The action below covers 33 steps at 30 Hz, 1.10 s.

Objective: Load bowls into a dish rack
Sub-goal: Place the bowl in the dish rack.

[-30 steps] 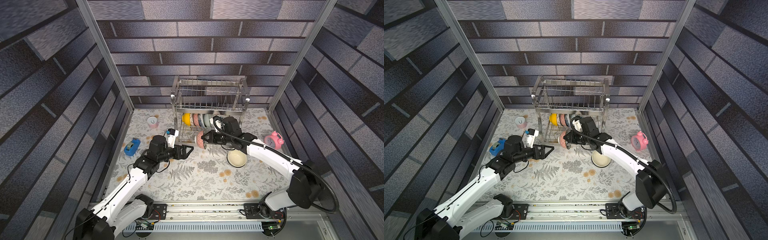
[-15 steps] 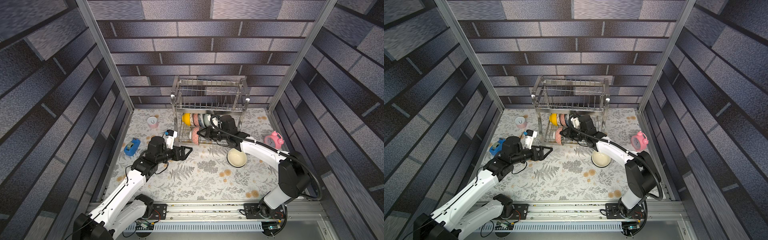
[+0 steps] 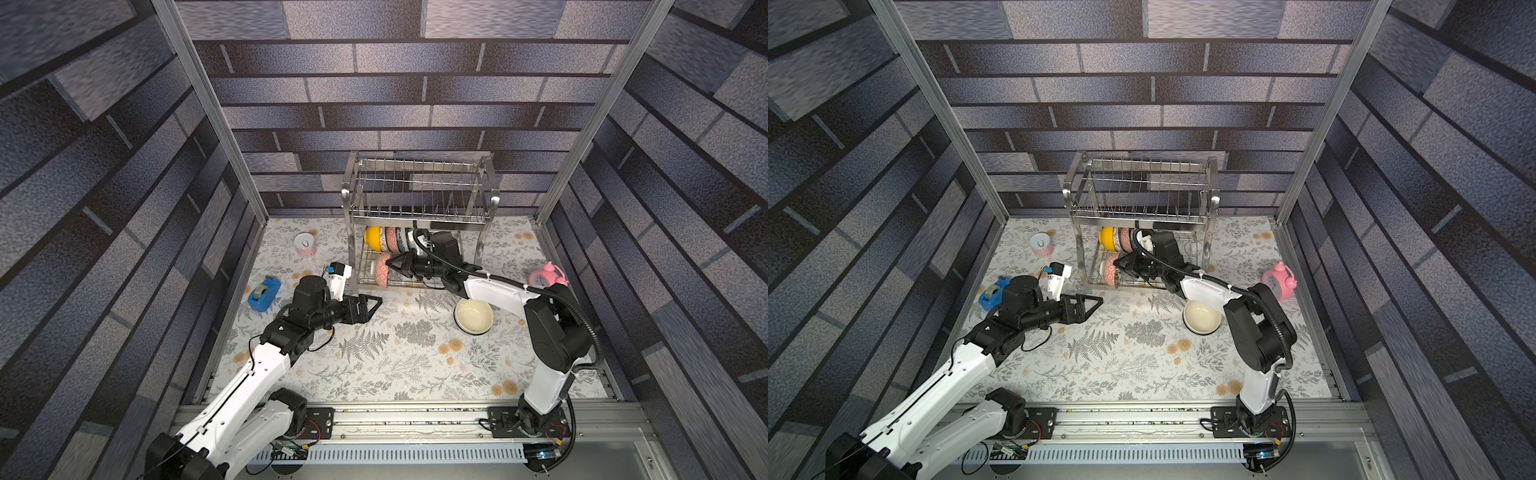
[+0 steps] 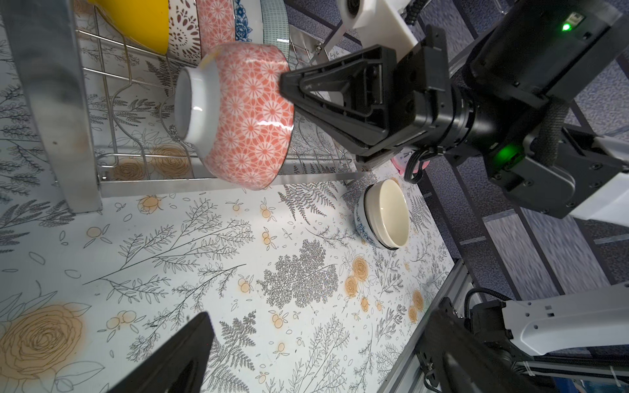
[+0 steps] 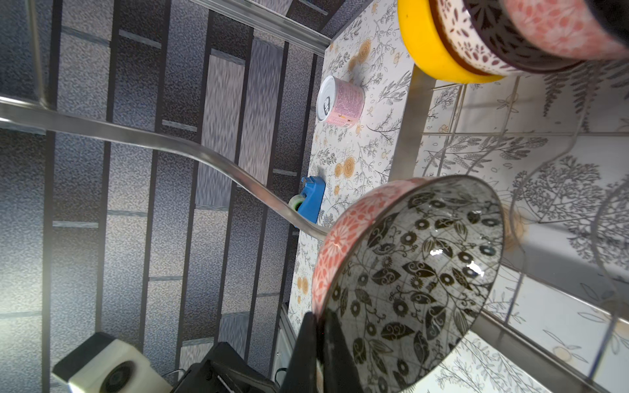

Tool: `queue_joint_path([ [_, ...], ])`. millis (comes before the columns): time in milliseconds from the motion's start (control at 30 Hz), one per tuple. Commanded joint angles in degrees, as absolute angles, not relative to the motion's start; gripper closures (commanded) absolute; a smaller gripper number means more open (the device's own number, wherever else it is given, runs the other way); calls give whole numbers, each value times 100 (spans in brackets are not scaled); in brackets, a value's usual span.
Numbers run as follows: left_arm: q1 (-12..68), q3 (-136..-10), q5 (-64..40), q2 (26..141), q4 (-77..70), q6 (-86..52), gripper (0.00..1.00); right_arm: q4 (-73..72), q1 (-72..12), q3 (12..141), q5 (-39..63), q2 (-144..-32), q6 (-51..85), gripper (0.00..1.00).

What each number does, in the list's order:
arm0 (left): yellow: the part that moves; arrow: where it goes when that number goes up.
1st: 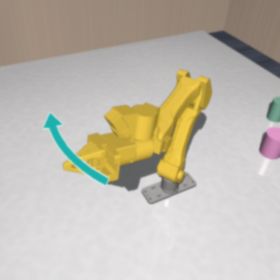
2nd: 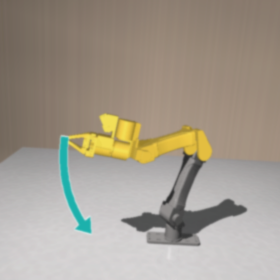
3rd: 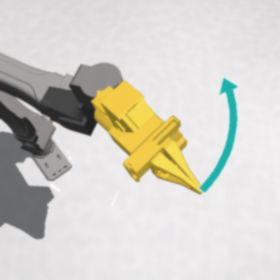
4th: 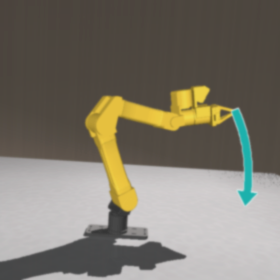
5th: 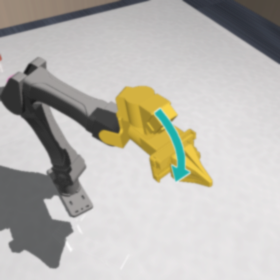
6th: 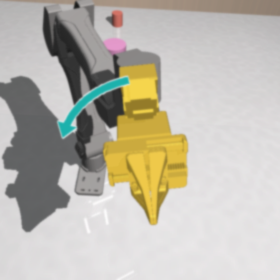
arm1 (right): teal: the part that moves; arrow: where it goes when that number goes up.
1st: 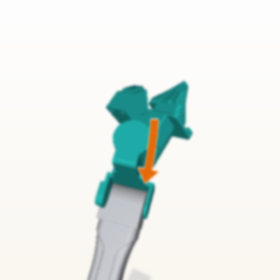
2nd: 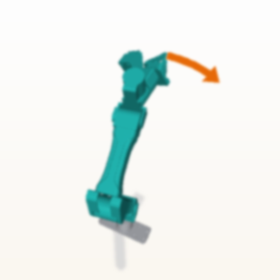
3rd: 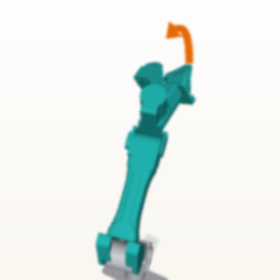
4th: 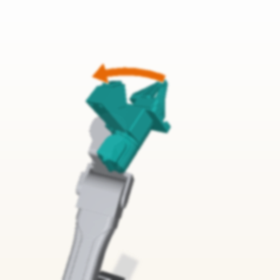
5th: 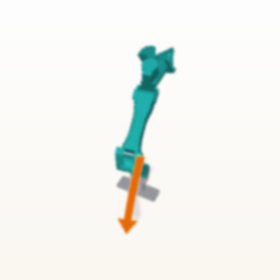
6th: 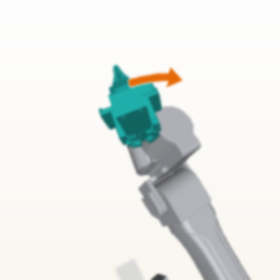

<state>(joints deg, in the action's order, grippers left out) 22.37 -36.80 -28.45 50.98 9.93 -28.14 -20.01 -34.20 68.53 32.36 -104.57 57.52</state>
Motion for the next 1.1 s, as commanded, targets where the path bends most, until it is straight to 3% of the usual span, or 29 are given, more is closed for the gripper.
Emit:
queue_joint_path([
  [0,2189,-3599,-2892,4993,1038,-2914,0,-2787,-3375,7228,3526,-10617,6025,100],
  [1067,2057,-3675,-2908,4869,1274,-2857,0,-3651,-3323,8047,3867,-12166,6738,100],
])
